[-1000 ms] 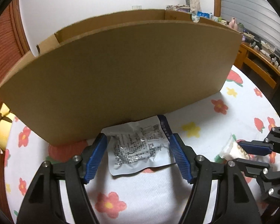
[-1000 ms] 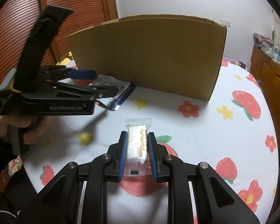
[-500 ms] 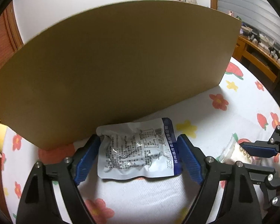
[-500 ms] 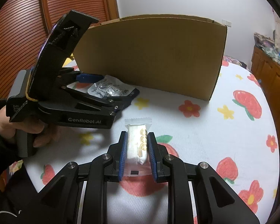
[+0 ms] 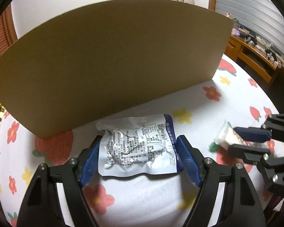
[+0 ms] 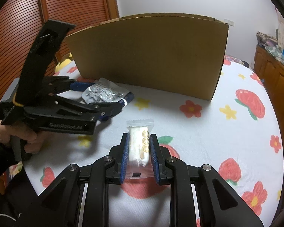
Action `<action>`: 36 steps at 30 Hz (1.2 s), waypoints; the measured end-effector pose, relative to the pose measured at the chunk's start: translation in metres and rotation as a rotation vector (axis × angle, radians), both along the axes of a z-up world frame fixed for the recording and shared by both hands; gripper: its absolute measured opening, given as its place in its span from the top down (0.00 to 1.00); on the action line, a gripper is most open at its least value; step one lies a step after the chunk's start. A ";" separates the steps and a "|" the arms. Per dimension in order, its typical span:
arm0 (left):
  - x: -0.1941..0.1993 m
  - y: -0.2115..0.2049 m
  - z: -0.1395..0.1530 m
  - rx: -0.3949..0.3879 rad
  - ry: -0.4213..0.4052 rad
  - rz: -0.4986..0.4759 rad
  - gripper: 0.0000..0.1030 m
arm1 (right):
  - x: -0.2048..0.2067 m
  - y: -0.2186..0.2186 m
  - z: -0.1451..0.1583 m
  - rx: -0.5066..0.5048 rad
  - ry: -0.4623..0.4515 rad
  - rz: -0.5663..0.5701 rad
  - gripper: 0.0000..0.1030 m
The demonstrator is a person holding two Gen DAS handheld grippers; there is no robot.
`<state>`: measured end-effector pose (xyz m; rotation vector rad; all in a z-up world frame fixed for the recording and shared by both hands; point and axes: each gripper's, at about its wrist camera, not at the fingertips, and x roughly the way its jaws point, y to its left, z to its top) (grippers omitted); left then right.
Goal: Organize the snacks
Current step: 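Close the left tool on the silver blue-edged pouch while the right tool holds the white bar, then carry both packs over the box and open both tools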
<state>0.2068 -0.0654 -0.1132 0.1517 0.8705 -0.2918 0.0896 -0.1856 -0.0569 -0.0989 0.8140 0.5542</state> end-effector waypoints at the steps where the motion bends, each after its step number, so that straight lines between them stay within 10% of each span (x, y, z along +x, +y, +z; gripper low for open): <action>1: -0.003 -0.001 0.001 0.002 -0.002 -0.003 0.27 | 0.000 0.000 0.000 0.000 0.000 0.000 0.80; 36: -0.052 0.019 0.064 -0.076 -0.171 -0.002 0.29 | -0.008 -0.007 0.009 0.030 -0.058 -0.042 0.80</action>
